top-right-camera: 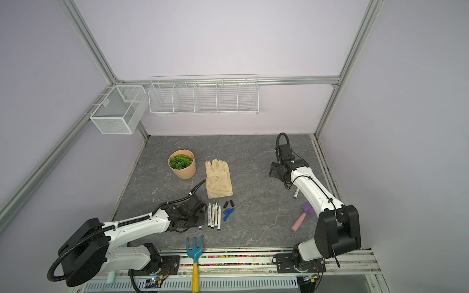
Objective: Insert the pens into the pen caps
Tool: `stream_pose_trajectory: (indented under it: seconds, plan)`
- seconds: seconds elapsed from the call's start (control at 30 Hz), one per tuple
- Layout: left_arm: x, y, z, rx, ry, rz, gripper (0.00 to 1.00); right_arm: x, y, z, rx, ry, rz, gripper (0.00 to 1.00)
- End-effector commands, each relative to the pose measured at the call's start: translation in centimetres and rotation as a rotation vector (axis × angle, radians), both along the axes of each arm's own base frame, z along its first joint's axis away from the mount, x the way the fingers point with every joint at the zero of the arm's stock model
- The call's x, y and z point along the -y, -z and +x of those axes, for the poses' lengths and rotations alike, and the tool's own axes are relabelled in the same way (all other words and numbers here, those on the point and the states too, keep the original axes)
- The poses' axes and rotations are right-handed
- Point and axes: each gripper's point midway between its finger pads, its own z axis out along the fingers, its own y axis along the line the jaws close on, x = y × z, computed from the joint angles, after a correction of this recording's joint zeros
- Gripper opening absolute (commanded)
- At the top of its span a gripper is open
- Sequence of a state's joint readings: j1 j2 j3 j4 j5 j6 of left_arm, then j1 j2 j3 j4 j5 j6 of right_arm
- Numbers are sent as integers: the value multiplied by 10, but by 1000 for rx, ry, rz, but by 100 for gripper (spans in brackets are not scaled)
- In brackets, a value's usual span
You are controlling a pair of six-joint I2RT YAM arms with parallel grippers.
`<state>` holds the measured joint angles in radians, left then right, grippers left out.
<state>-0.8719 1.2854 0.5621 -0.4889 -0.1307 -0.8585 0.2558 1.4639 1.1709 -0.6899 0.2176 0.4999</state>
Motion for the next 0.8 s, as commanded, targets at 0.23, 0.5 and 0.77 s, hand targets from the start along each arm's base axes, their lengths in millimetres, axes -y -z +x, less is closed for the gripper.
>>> stream_pose_trajectory:
  seconds: [0.23, 0.5, 0.77]
  plan:
    - [50, -72, 31, 234, 166, -212, 0, -93, -45, -9, 131, -342, 284, 75]
    - [88, -143, 49, 480, 254, -462, 0, -221, -78, -78, 159, -901, 487, 75]
    - [100, -175, 53, 570, 278, -558, 0, -261, -74, -95, 92, -1018, 536, 71]
